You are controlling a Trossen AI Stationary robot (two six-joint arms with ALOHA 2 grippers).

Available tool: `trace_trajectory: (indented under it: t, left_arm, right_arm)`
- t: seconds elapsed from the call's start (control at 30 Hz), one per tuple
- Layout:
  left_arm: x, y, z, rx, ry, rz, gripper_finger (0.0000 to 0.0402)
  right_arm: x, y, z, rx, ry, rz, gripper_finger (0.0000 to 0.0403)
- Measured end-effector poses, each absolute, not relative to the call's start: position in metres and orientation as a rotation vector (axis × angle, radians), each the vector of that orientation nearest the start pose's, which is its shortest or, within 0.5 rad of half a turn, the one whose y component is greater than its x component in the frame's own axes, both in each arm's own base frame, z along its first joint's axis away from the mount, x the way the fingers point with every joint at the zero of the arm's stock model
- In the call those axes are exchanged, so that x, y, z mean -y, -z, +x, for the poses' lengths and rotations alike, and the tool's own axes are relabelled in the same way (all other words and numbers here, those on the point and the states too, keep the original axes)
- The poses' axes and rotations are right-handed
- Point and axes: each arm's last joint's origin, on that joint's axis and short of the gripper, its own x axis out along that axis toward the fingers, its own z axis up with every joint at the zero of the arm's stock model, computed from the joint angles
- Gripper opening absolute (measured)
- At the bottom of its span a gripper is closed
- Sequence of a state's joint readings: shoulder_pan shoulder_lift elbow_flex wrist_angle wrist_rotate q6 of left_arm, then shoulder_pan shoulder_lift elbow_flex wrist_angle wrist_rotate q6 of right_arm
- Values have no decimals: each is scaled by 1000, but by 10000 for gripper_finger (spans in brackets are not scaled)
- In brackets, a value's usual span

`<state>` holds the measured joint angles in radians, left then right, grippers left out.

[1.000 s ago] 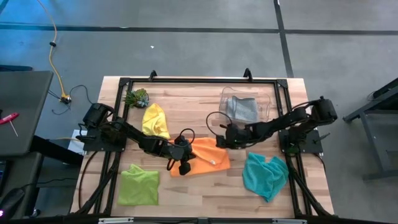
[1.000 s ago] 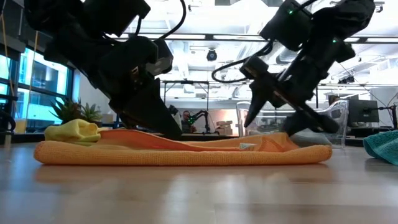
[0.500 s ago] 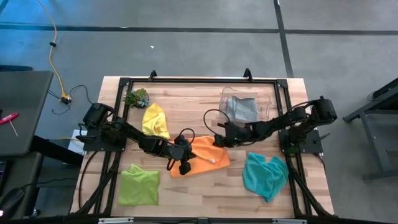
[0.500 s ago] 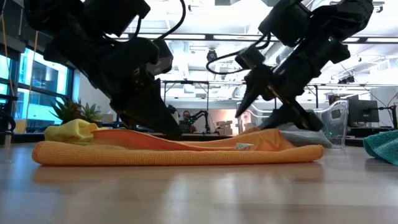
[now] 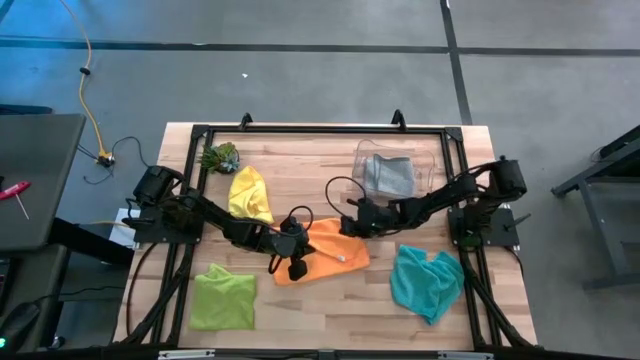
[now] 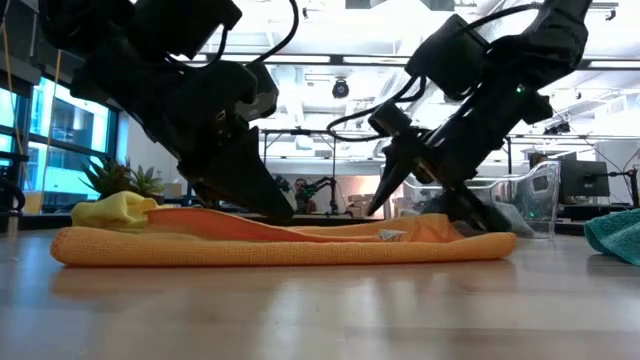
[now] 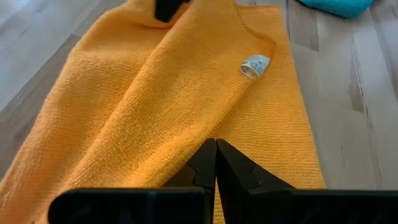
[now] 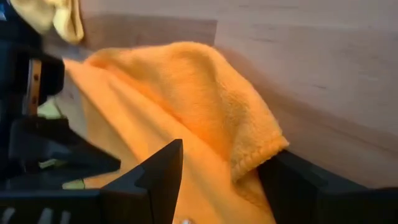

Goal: Fold microfiber towels
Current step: Fold the orange microfiber towel

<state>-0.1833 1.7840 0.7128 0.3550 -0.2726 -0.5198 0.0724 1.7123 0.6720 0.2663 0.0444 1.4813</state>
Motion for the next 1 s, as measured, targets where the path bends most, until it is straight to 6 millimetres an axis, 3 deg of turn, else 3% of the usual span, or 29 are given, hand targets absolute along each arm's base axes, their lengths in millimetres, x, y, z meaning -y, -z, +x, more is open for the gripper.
trace_trajectory:
  t: [0.4, 0.6, 0.73, 1.0]
  left_arm:
    - [50, -112, 314, -655, -263, -337, 0]
    - [50, -112, 314, -655, -263, -337, 0]
    - [50, -112, 314, -655, -263, -337, 0]
    - [50, -112, 314, -655, -263, -337, 0]
  right_arm:
    - [-13, -120, 305, -401, 694, 1313, 192]
    - [-15, -130, 312, -347, 567, 1257, 192]
    - [-18, -130, 313, -430, 461, 1207, 192]
    - [-28, -134, 314, -611, 73, 1010, 192]
